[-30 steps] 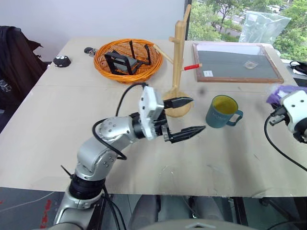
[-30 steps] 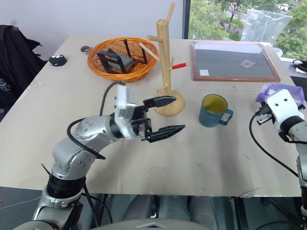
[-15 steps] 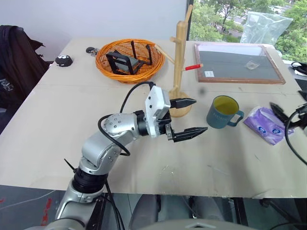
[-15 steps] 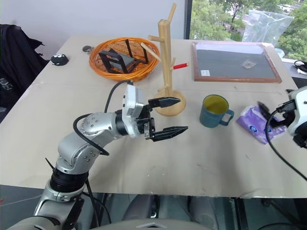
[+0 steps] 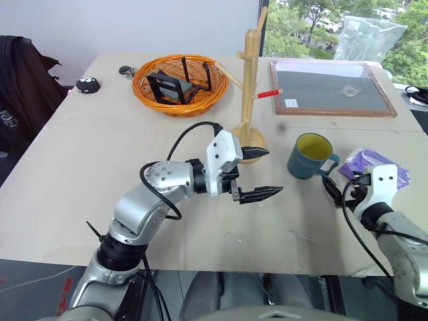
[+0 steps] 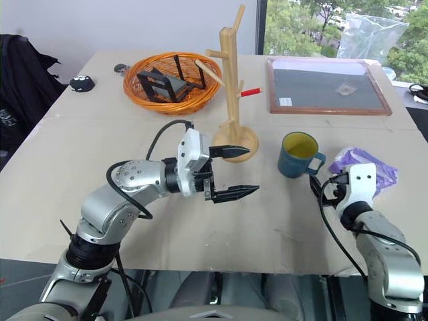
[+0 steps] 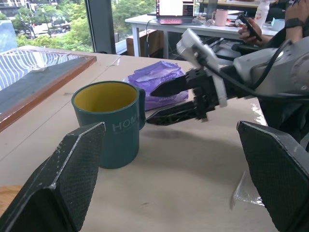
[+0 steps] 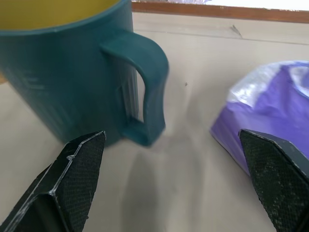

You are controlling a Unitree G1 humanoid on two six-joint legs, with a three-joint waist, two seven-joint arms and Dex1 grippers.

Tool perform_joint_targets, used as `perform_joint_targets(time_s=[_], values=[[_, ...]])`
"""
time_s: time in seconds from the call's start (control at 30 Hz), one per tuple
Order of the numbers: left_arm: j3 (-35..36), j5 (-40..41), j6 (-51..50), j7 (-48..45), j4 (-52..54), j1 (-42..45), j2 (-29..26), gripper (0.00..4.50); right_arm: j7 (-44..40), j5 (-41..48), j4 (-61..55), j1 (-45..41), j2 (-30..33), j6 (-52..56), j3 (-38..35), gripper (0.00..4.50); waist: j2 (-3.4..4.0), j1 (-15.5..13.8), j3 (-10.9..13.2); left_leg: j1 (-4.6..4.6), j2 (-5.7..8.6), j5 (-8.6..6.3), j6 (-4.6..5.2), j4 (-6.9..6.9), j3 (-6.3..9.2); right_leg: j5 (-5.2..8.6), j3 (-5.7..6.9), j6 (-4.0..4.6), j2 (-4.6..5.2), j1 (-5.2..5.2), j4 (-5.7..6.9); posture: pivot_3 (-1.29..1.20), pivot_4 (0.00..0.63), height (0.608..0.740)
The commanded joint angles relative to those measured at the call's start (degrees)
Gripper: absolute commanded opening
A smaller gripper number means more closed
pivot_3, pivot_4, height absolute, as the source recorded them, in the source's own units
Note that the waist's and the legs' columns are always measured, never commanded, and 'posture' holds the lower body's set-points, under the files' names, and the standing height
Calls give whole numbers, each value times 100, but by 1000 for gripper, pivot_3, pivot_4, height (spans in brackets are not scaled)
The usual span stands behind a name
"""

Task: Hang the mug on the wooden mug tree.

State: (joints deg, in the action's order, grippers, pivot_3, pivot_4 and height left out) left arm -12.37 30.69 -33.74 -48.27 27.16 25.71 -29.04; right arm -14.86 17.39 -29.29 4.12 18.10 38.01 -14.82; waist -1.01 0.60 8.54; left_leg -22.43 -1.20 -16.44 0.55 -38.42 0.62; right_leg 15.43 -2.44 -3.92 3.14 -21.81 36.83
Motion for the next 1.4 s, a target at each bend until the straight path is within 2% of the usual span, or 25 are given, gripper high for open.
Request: perform_joint_targets(time_s=[0.03,0.07,0.17,0.4,0.43,0.77,0.87,0.93,1.0,1.4], values=[[-5,-13,-25,-46,84,119,-39,4500,236,-269,204,-178,-92,-438,112,4451,0,2,0,-1,0,0,0,0,0,0,0,0,0,0,-1,0,150,737],[-4,-24,-46,-45,91,128,-49,4500,261,-316,281,-211,-112,-505,145,4451,0,4,0,-1,0,0,0,0,-1,0,0,0,0,0,-1,0,150,737],[16,-36,-120,-1,136,143,-55,4500,298,-435,480,-260,-142,-715,234,3768,0,6,0,1,0,0,0,0,0,0,0,0,0,0,2,0,150,737],[67,-142,-275,281,219,190,-38,4500,279,-486,770,-389,-213,-1029,322,246,1,5,0,1,0,0,1,0,0,0,-1,0,0,0,2,0,150,737],[70,-157,-278,302,222,190,-37,4500,259,-489,794,-398,-217,-1062,337,64,1,6,0,1,0,0,1,0,1,0,0,0,0,0,2,0,150,737],[89,-180,-238,360,231,140,-75,4500,65,-533,992,-559,-157,-1250,482,64,1,7,0,1,0,0,0,0,1,0,0,0,0,0,3,0,150,737],[79,-214,-197,365,223,112,-78,4500,62,-541,998,-583,-142,-1278,442,938,1,6,0,0,0,0,0,0,1,0,0,0,0,0,2,0,150,737],[72,-235,-177,367,229,87,-74,4500,60,-522,984,-598,-141,-1291,416,1975,1,8,0,1,0,0,1,0,1,0,0,0,0,0,3,0,150,737],[75,-244,-171,366,229,76,-68,4500,42,-501,990,-619,-131,-1288,410,2763,1,10,0,1,0,0,0,0,1,0,0,0,0,0,3,0,150,737],[105,-270,-94,322,174,66,-88,4500,-345,-438,1608,-1012,-4,-1469,463,2763,1,13,0,1,0,0,1,0,0,0,0,0,0,0,3,0,150,737]])
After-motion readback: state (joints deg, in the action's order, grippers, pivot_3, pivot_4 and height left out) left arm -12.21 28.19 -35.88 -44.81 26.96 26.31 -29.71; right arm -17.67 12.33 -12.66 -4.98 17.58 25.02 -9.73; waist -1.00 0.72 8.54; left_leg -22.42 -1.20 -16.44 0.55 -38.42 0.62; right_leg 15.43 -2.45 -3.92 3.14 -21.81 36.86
